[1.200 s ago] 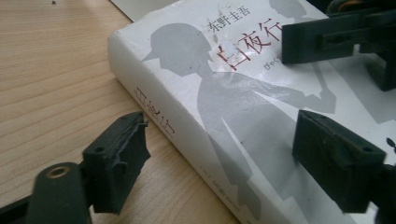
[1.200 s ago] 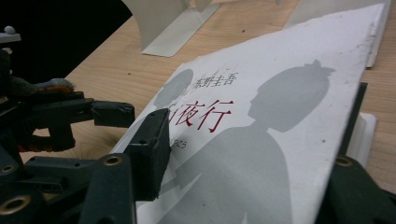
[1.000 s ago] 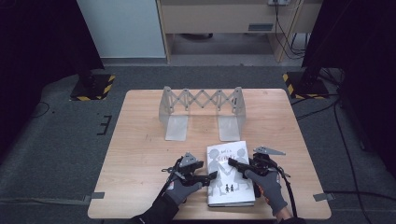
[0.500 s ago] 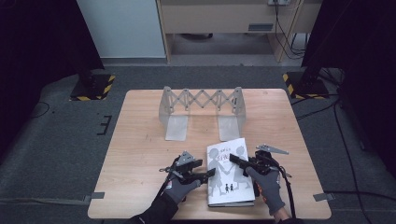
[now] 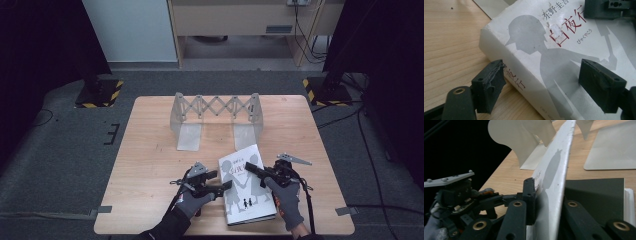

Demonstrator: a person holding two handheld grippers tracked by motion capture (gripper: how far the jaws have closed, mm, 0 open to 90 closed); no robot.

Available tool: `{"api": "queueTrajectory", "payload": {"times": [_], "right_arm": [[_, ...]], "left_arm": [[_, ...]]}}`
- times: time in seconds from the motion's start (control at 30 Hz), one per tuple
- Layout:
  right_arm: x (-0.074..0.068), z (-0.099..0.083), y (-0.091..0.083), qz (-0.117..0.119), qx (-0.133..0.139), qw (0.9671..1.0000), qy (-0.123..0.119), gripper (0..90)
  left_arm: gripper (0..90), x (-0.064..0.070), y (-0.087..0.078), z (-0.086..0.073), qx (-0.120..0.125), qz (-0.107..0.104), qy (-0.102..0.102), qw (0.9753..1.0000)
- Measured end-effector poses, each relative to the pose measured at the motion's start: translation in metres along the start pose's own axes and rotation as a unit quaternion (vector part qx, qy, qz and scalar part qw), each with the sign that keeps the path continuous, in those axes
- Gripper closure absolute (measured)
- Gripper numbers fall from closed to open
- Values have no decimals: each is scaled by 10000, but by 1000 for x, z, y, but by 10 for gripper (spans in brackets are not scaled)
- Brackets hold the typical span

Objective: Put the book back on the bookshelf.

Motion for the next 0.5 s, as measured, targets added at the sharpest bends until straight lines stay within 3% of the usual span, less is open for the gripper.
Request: {"api": "queueTrajectory", "payload": {"times": [0.23, 0.3, 0.37, 0.5], "right_arm": [[-9, 6, -2, 123, 17, 9998, -158, 822], [-14, 10, -4, 192, 38, 9994, -269, 827], [-17, 12, -6, 225, 69, 9991, -340, 830], [-20, 15, -8, 291, 122, 9987, -395, 833]], "left_arm": [[107, 2, 0, 1, 120, -160, -27, 9998], [69, 2, 1, 0, 138, -274, -122, 9995], [0, 3, 3, -4, 70, -414, -77, 9991], [0, 5, 4, -4, 85, -493, -128, 9987]]}}
Point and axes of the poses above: each handheld gripper's, and its own axes: y roughly forward along the jaws, z roughly out of its top, x roughly to its right, the point moved 7 cm from there along y, roughly forward along the jaws, and after that the axes turned 13 degrees about -y, right-handed, at the moved point
